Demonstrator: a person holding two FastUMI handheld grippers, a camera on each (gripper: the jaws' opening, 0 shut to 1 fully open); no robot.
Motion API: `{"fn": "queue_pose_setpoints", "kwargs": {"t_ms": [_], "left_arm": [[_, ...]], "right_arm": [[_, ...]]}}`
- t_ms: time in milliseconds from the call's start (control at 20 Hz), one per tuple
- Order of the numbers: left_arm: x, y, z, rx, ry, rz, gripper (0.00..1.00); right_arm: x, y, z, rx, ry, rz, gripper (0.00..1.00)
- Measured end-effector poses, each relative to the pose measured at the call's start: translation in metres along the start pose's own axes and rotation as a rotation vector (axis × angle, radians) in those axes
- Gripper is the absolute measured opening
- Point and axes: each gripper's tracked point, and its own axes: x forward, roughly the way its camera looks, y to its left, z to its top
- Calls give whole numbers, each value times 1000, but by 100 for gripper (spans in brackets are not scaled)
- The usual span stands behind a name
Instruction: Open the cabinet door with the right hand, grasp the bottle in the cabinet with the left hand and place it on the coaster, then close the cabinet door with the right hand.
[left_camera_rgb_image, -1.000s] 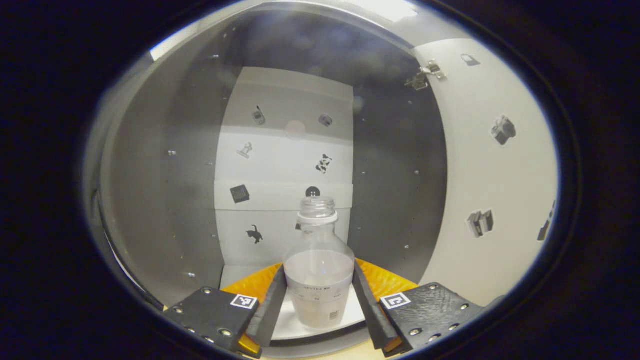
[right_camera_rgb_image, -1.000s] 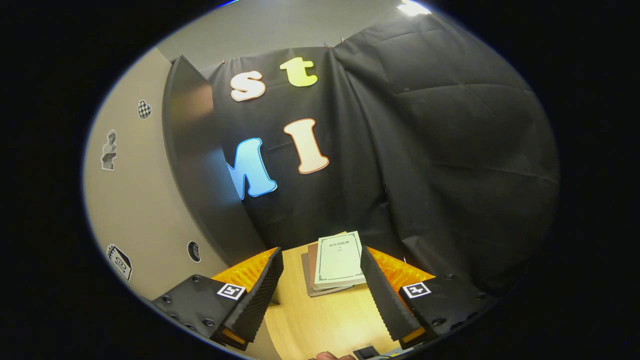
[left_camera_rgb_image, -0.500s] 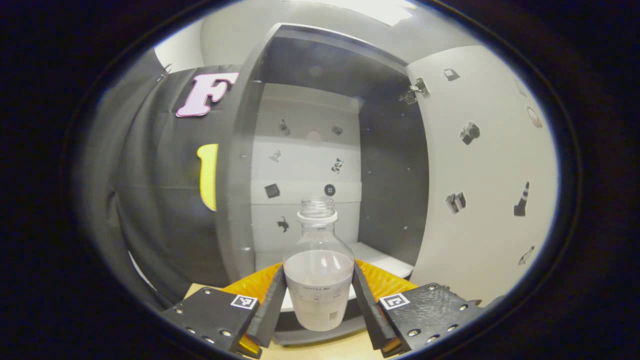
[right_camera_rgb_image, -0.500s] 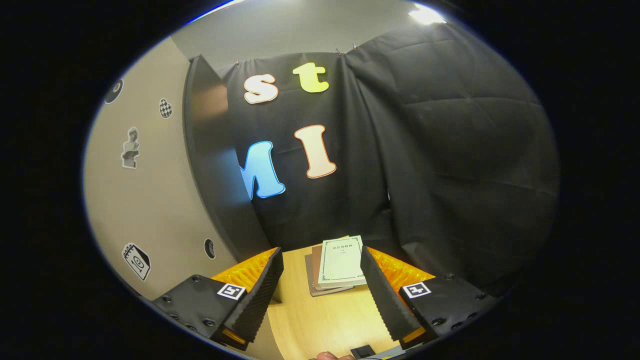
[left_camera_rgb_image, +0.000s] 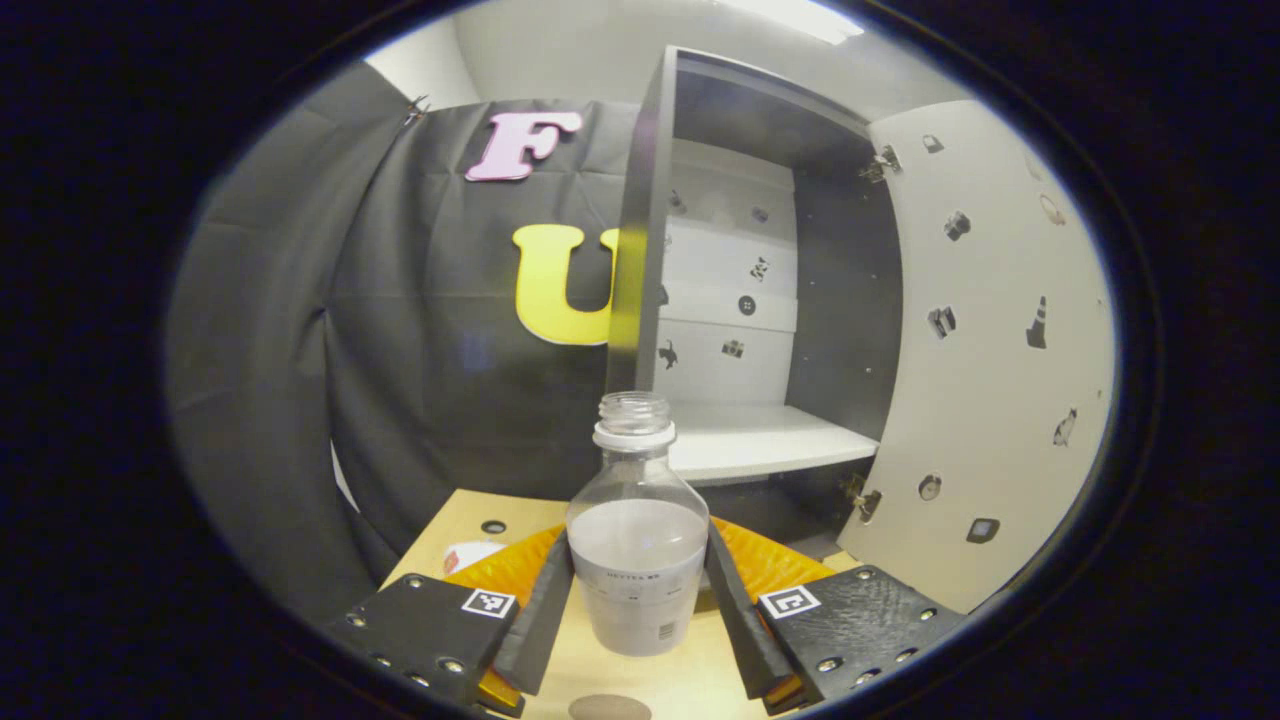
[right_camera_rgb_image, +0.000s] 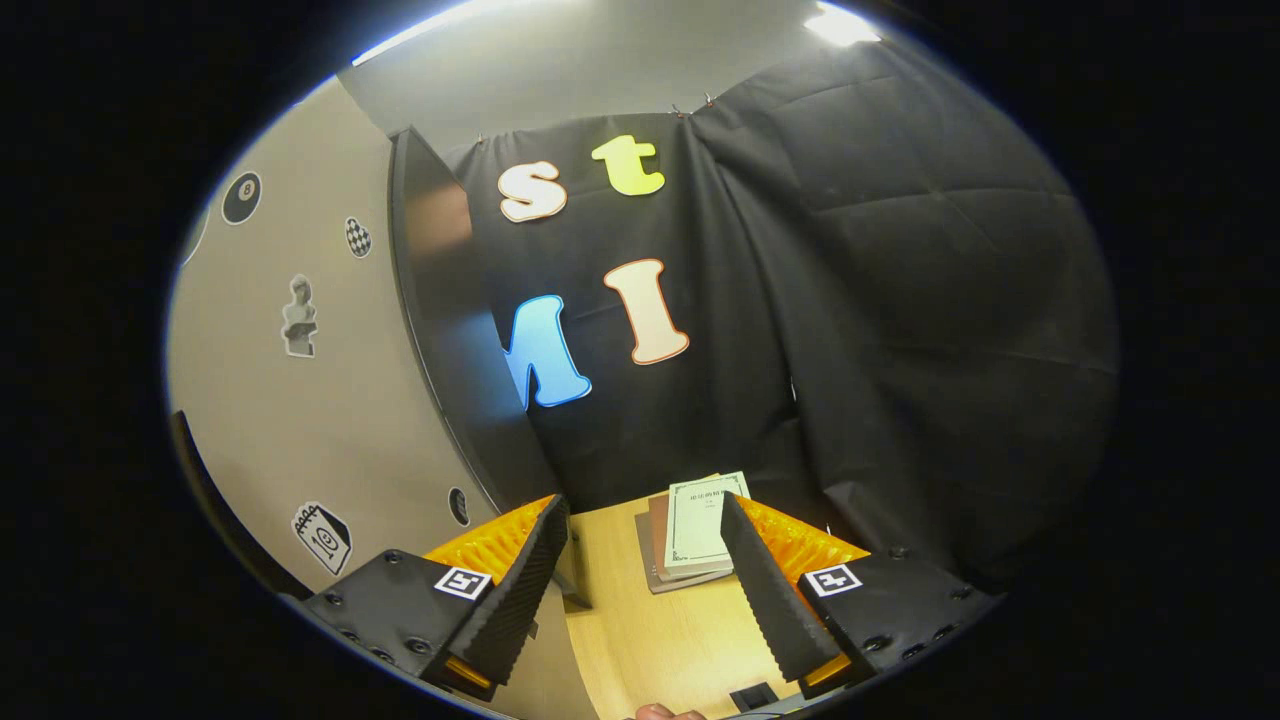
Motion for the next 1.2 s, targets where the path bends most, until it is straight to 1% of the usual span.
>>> {"fn": "queue_pose_setpoints", "kwargs": {"t_ms": [200,250,300,350,400,450,550,700,750,850,900,1000,1150,1200], "left_arm": [[-25,25,-47,12,11,40,72],[-33,27,-54,15,3,47,73],[-40,28,-62,22,-6,51,73],[-46,30,-68,37,-12,60,72],[-50,32,-76,53,-18,68,73],[-54,34,-81,65,-25,77,73],[-60,38,-95,72,-41,100,73],[-62,42,-119,118,-52,136,72],[-60,40,-128,141,-48,137,74],[-56,37,-147,169,-36,132,73],[-56,33,-157,165,-29,122,72],[-52,25,-173,152,-27,103,74],[-43,17,-192,153,-14,84,72],[-40,14,-198,147,-5,79,73]], "right_arm": [[-11,10,-13,21,34,4,98],[-14,9,-15,21,40,-1,98],[-19,7,-17,23,41,-10,98],[-21,5,-18,33,39,-24,98],[-26,1,-20,54,36,-40,98],[-29,-1,-25,79,37,-54,98],[-34,-10,-39,120,68,-93,98],[-44,-14,-48,116,71,-126,98],[-45,-17,-51,101,70,-141,98],[-47,-25,-56,71,76,-172,98],[-48,-29,-58,68,83,-188,98],[-49,-32,-65,62,100,-210,98],[-49,-27,-72,35,130,-211,98],[-49,-25,-73,26,139,-210,98]]}}
